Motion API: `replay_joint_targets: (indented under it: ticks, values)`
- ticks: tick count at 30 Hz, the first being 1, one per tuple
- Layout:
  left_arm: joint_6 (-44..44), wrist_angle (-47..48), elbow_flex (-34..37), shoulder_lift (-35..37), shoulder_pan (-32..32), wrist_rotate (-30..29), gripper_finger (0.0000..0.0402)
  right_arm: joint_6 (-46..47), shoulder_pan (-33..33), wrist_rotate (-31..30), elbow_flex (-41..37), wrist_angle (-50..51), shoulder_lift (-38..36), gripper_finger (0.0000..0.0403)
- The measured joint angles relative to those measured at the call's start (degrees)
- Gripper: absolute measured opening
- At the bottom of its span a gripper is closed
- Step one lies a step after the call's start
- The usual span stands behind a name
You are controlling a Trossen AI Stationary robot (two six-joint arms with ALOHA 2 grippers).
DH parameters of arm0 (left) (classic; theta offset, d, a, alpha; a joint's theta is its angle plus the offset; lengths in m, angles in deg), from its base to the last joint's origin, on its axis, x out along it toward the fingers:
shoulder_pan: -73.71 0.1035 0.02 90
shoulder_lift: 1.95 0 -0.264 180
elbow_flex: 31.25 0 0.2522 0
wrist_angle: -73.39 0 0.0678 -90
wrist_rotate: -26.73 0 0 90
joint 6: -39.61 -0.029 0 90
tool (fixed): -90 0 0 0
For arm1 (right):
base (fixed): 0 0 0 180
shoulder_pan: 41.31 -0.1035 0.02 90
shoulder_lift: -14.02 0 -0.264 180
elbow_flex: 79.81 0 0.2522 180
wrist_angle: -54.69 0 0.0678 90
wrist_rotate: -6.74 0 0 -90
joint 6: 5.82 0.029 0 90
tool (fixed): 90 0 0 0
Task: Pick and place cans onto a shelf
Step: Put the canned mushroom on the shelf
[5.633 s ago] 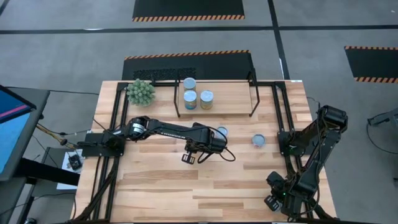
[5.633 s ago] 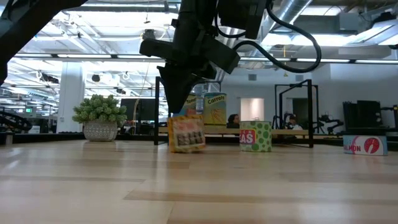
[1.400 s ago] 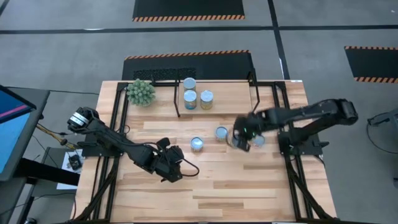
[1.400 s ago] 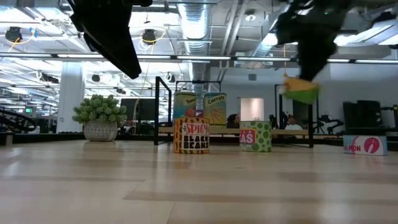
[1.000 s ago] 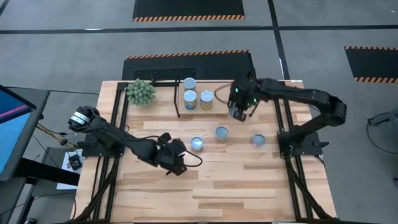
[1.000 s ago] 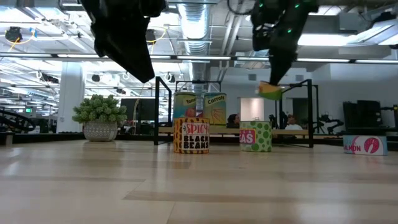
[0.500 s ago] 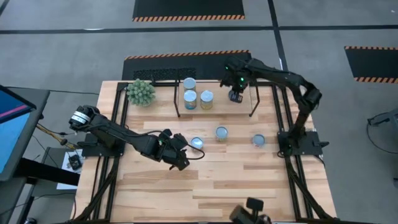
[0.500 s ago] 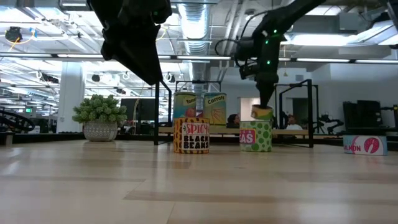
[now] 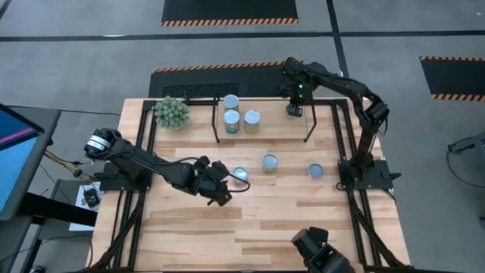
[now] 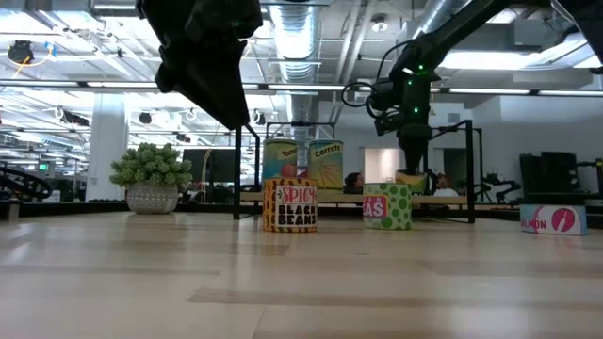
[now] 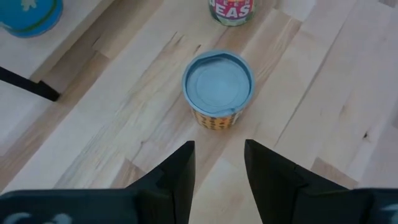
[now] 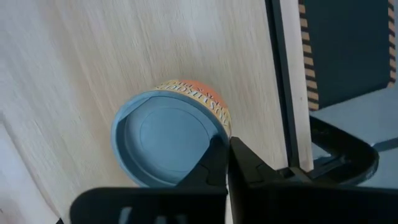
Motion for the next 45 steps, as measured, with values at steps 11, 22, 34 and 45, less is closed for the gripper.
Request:
replay_joint_targets:
  ticks: [11, 22, 34, 45]
  values:
    - [0.0, -0.8, 0.0, 0.0, 1.6, 1.8, 0.0128, -0.9, -0.6, 0.1, 0.0, -0.7, 0.0, 0.0051]
    - [-0.6, -2.9, 0.0, 0.0, 1.6, 1.8, 0.0128, -1.0, -0.9, 0.0, 0.0, -1.3, 0.0, 0.0057]
    - [-0.6, -2.9, 0.0, 0.0, 1.6, 4.3, 0.0128, -0.9, -0.9, 0.0, 0.0, -1.8, 0.0, 0.0057]
    - [-0.6, -2.8, 0.0, 0.0, 1.6, 4.3, 0.0128, -0.9, -0.9, 0.1, 0.0, -1.8, 0.0, 0.0057]
